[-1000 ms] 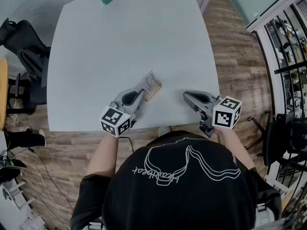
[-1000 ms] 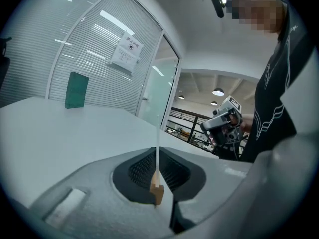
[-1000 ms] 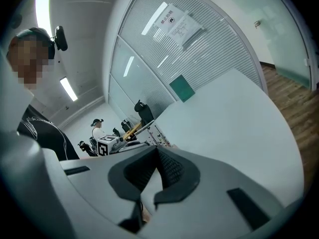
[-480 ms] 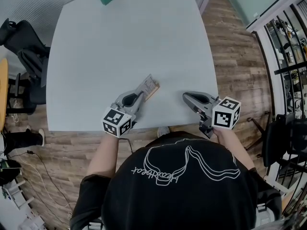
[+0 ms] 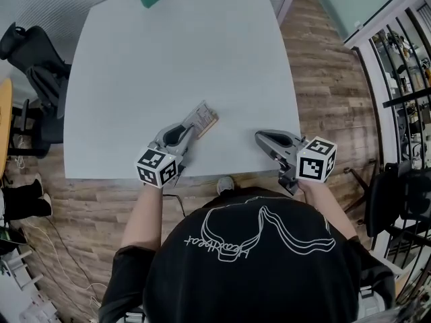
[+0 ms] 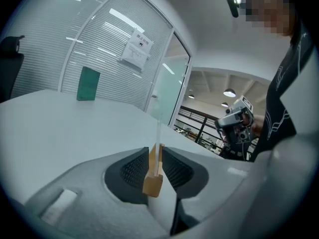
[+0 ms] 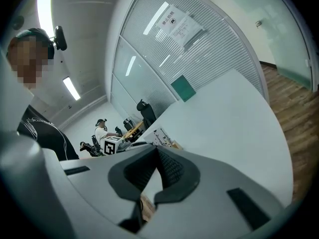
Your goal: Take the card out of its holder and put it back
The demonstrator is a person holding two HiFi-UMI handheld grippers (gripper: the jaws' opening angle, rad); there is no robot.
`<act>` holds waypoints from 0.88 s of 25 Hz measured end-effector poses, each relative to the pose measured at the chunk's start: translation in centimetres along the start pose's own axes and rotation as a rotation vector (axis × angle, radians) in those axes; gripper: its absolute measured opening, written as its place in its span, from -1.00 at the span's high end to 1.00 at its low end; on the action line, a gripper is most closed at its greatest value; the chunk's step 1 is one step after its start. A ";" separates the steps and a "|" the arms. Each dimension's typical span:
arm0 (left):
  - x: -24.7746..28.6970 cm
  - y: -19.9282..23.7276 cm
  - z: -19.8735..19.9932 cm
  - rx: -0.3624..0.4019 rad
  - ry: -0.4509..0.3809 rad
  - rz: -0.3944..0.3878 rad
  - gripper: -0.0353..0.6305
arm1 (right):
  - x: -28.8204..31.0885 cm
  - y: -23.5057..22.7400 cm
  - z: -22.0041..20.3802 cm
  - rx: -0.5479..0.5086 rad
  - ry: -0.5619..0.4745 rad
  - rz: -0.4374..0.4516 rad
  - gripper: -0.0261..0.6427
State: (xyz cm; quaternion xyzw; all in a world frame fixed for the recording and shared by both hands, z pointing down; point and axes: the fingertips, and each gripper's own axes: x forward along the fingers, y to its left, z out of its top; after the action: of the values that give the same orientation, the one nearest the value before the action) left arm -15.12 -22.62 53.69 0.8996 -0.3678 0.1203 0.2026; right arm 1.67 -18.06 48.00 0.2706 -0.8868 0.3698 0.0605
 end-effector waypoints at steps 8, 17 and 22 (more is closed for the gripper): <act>-4.7 -2.2 3.4 -0.068 -0.111 0.152 0.60 | -3.3 2.3 0.8 -0.036 -0.049 0.068 0.89; -9.3 -11.2 6.6 -0.150 -0.186 0.132 0.60 | -4.1 8.5 2.3 -0.128 -0.098 0.240 0.89; -10.9 -18.0 7.5 -0.150 -0.231 0.091 0.65 | -6.3 11.8 1.0 -0.182 -0.094 0.298 0.89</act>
State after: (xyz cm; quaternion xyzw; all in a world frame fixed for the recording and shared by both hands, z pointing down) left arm -9.45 -7.67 38.02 0.8721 -0.4371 -0.0029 0.2200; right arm 0.90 -9.19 38.01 0.1467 -0.9486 0.2801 -0.0121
